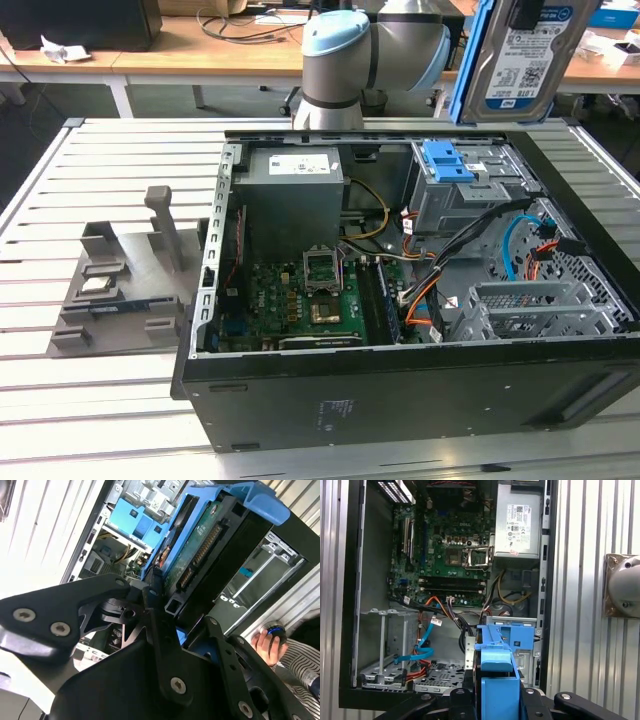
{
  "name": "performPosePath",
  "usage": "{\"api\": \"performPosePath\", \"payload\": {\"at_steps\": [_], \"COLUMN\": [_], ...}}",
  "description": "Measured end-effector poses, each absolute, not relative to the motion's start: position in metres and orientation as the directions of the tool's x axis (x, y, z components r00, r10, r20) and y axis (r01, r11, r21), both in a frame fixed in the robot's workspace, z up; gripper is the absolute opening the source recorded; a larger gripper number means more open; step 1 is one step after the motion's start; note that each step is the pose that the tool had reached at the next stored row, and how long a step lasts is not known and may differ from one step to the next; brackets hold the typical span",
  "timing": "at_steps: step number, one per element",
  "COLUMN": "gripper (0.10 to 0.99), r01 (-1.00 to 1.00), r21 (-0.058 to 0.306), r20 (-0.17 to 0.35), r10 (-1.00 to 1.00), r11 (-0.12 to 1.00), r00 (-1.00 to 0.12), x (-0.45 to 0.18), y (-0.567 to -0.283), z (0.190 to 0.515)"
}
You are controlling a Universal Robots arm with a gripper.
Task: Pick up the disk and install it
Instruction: 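Pick up the disk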
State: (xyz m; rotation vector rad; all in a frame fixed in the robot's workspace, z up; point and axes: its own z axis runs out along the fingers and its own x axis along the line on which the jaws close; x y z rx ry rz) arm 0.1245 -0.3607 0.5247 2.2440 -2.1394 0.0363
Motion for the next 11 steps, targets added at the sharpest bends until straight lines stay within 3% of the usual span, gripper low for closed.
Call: {"api": "performPosePath", "payload": {"at_steps": [11], "gripper": [0.365], "r01": [-0.999], "r21": [0.013], "r20": [0.045], "r10": [-0.998], "r11": [-0.047], "r00": [0.048], "x": [0.124], "y": [-0.372], "z": [0.524]}}
